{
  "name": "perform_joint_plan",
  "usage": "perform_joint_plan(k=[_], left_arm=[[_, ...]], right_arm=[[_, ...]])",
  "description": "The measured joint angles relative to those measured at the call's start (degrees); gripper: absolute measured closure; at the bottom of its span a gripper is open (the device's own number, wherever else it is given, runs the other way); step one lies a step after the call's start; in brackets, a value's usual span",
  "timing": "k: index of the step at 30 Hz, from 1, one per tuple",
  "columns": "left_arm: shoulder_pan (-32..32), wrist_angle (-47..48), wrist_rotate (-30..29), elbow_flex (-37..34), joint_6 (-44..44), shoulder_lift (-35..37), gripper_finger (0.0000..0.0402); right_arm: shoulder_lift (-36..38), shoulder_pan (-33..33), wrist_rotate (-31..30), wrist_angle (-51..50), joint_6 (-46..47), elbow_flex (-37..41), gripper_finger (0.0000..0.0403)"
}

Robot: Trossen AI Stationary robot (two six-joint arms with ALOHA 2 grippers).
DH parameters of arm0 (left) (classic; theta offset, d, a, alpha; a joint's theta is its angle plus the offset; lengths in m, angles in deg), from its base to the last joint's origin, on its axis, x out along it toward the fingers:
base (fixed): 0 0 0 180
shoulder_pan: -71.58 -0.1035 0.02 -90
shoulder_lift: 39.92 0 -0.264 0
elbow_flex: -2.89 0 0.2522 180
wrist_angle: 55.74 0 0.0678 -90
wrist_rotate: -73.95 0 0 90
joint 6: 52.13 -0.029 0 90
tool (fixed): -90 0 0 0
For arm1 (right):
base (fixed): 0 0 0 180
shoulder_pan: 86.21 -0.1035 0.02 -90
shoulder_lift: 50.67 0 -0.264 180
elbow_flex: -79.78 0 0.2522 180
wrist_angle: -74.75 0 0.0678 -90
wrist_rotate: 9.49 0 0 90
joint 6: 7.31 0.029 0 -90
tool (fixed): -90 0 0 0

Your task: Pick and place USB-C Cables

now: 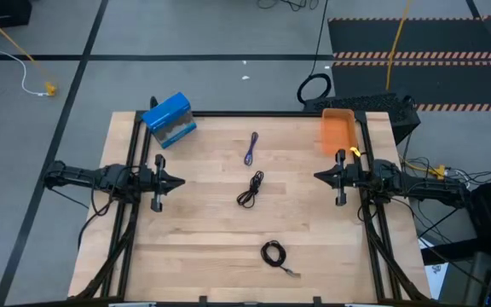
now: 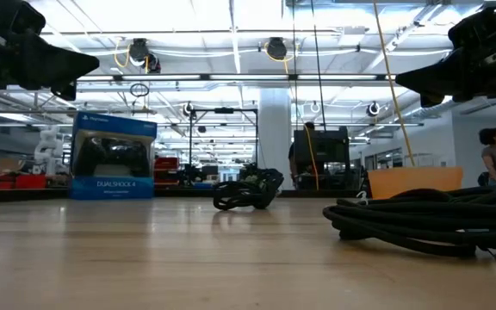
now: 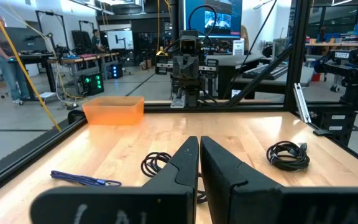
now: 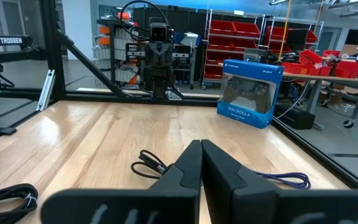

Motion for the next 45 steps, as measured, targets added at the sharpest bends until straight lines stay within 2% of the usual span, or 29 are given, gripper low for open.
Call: perform_joint_plan(k=[35,39,45], left_arm=[[0.0,-0.02,0.0,0.0,0.0,0.0,0.038],[0.0,-0.02,0.0,0.0,0.0,0.0,0.038],[0.01,0.0,0.0,0.0,0.0,0.02,0.038]], right_arm=[[-0.02,-0.02,-0.02,0.43,-1.17,-0.1,0.0403],[-0.4,-0.02,-0.04,-0.06,-0.49,-2.11,0.0403],[-4.19,-0.02,-0.15,-2.6,-1.62,-10.0,0.0403]])
